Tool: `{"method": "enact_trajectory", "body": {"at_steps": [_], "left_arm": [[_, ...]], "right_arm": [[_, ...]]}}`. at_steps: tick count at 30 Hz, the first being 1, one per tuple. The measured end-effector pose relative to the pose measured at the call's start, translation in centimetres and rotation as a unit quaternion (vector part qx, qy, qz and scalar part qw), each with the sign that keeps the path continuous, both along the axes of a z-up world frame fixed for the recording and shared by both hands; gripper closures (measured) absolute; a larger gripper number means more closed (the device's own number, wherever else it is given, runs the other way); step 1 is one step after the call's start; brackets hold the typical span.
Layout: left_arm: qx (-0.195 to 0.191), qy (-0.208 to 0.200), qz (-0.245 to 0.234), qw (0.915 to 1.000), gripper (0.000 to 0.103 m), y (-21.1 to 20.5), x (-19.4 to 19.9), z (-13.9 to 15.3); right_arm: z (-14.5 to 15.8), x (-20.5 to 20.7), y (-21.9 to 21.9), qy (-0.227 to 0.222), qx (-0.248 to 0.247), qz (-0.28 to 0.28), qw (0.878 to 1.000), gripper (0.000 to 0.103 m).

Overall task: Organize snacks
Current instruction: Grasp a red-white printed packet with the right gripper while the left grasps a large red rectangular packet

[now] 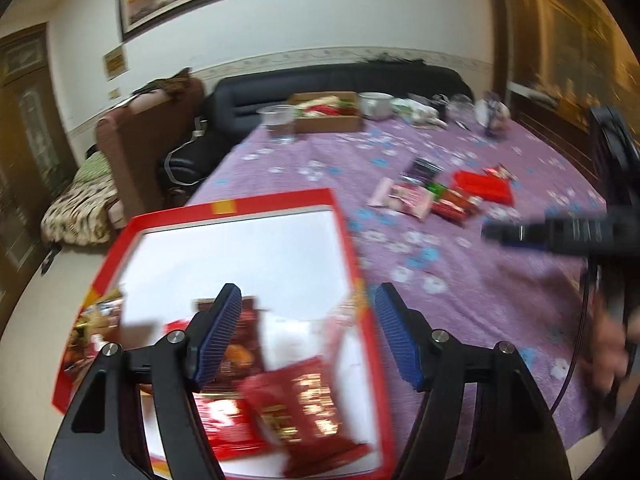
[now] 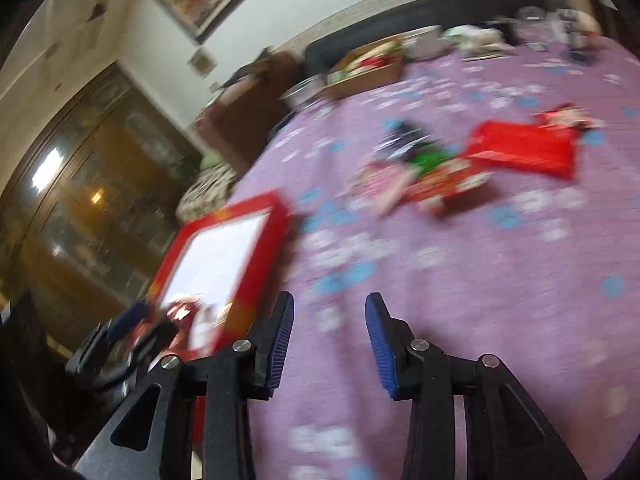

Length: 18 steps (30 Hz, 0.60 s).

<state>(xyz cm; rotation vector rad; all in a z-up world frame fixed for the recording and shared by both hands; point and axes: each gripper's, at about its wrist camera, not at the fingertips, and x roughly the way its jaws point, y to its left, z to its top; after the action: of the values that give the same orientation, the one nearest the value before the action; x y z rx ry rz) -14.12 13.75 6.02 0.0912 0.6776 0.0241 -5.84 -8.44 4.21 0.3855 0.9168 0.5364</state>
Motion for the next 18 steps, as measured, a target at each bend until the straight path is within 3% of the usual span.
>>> {"method": "enact_trajectory", "body": {"at_steps": [4,10,18], "left_arm": [[0.004,0.013,-0.034,0.9993,0.034,-2.3,0.4,-0.8],[0.013,0.035,-0.064,0.9973,0.034,-4.4,0.5,-2.1],[0.023,0.047,-0.068,0.9963,0.034,-4.5,0.3,-2.5]], "right_arm": [[0.6,2.7,-5.9,0.011,-0.014,-0.083,0.996,0.052],[0.1,8.0,-12.7,0.059,-0.003,-0.191,0.98,0.051],[-2.8,15.5,-13.9,0.113,0.002,-0.272,0.956,0.051]]}}
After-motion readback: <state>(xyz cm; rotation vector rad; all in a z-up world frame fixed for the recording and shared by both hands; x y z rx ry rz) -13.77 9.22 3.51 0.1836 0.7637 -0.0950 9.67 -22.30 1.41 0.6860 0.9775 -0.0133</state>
